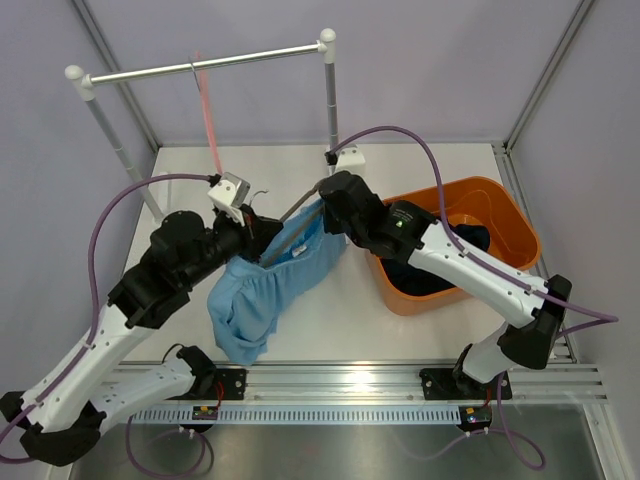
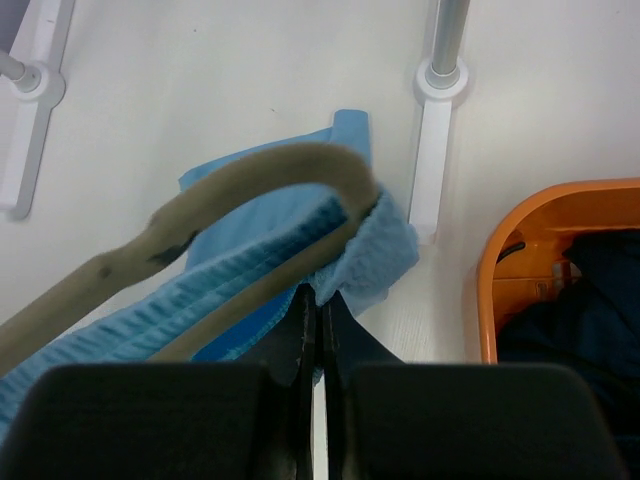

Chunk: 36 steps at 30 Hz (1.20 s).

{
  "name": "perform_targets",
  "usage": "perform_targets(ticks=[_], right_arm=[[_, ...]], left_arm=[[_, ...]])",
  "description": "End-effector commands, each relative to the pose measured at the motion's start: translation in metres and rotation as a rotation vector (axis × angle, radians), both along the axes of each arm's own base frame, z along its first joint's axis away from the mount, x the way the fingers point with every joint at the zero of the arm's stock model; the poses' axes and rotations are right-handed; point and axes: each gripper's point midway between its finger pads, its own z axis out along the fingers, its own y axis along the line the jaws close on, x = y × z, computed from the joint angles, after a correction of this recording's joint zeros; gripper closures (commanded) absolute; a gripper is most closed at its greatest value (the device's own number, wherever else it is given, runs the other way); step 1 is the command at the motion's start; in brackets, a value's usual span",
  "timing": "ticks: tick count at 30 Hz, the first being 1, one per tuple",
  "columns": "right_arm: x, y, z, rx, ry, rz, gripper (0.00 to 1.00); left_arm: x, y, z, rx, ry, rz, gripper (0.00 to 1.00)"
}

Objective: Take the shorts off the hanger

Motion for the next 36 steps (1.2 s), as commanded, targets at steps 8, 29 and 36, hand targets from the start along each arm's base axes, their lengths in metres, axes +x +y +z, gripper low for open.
perform_targets(ticks=[8, 29, 36], right_arm=[[-0.056, 0.019, 0.032, 0.102, -0.019, 0.119, 1.0], [-0.14, 0.026, 0.103, 0.179, -0.073, 0.348, 1.0], [-0.155, 0.004, 0.122, 0.197, -0.09, 0.355, 1.0]], left_arm=[[0.058, -0.028, 0.102, -0.36, -0.18, 0.137, 1.0], [0.141, -0.021, 0.163, -0.432, -0.451, 0.457, 1.0], [0.162, -0.027, 0.174, -0.425, -0.509, 0.516, 1.0]])
